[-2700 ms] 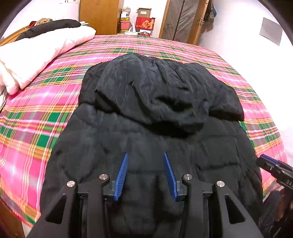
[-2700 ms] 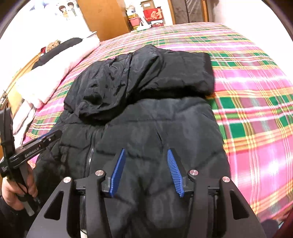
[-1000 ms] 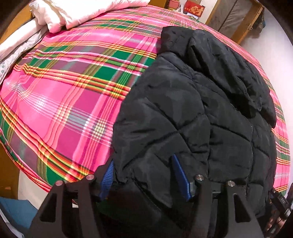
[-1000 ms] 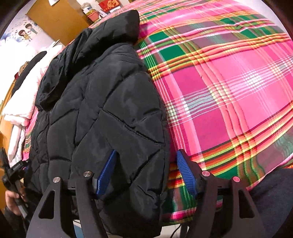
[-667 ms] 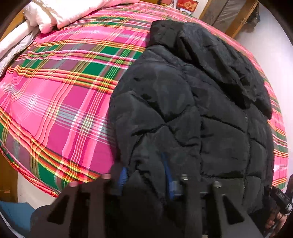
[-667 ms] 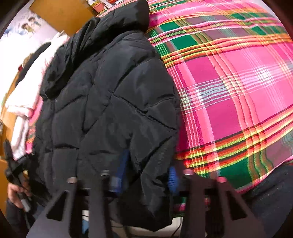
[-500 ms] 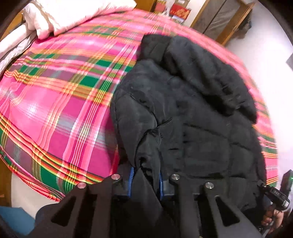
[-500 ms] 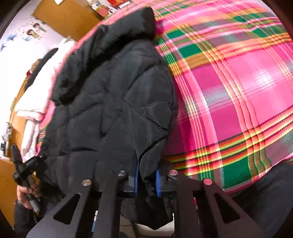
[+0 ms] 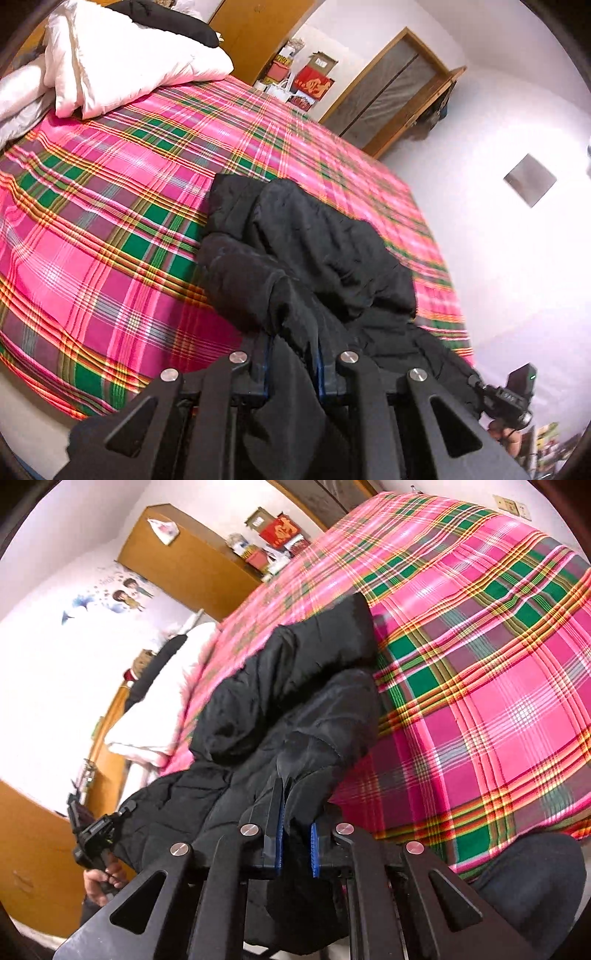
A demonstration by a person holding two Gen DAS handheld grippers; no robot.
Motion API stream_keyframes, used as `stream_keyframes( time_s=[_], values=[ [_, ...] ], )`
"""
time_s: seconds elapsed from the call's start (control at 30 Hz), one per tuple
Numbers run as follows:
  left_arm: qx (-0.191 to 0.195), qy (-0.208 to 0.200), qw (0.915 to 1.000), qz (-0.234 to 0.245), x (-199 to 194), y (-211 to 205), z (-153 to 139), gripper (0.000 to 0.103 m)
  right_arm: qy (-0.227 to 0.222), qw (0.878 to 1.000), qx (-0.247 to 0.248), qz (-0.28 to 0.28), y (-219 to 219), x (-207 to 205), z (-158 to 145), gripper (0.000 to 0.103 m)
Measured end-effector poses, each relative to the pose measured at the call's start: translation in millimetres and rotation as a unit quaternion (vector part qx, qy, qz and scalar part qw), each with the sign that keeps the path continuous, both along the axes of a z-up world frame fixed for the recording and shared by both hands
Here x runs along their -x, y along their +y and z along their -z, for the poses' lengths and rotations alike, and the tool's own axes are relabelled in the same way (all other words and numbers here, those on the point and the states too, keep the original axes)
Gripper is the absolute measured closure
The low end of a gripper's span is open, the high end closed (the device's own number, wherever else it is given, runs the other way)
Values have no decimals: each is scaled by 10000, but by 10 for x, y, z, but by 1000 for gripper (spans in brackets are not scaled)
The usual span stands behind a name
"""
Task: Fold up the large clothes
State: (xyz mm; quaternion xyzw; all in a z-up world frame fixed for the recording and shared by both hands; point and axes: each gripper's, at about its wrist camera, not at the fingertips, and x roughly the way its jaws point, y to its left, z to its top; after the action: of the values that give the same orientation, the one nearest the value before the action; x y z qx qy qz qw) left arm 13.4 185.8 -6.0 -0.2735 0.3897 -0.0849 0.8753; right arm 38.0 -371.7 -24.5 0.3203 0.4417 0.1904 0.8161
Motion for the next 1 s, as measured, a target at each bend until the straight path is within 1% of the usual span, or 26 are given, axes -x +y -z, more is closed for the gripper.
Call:
stream_keyframes(
  time_s=[0.13, 0.2, 0.33, 0.47, 0.5, 0.6, 0.7, 0.77, 0.9, 1.0],
  values=[
    [221, -9, 9997, -68, 60, 35, -26, 86, -24, 9995, -303, 18, -64, -53, -27, 93],
    [341, -13, 9994, -110, -4, 68, -19, 86, -55, 9990, -452, 38, -83, -132, -70, 93],
    [593, -98, 9980, -220, -254, 150, -78, 86, -159, 9974, -684, 152, -99, -453, -230, 93],
    [850, -165, 9954, -406, -638, 271, -140, 86, -220, 9953, -867, 364, -99, -1028, -371, 93],
    [888, -168, 9948, -460, -759, 300, -148, 86, -221, 9951, -880, 383, -100, -1122, -376, 93],
    [925, -119, 9939, -586, -1180, 354, -127, 86, -143, 9955, -815, 459, -9, -1640, -387, 93],
    [912, 8, 9936, -665, -1600, 374, -17, 86, 64, 9960, -697, 549, 48, -2059, -294, 93],
    [908, 144, 9931, -727, -1888, 381, 99, 86, 281, 9955, -628, 653, 76, -2341, -178, 93],
    [1027, 414, 9893, -946, -2371, 402, 426, 84, 726, 9930, -525, 767, 97, -2798, 131, 91],
    [1250, 578, 9841, -1122, -2588, 417, 740, 79, 1044, 9891, -554, 880, 93, -2994, 374, 87]
  ],
)
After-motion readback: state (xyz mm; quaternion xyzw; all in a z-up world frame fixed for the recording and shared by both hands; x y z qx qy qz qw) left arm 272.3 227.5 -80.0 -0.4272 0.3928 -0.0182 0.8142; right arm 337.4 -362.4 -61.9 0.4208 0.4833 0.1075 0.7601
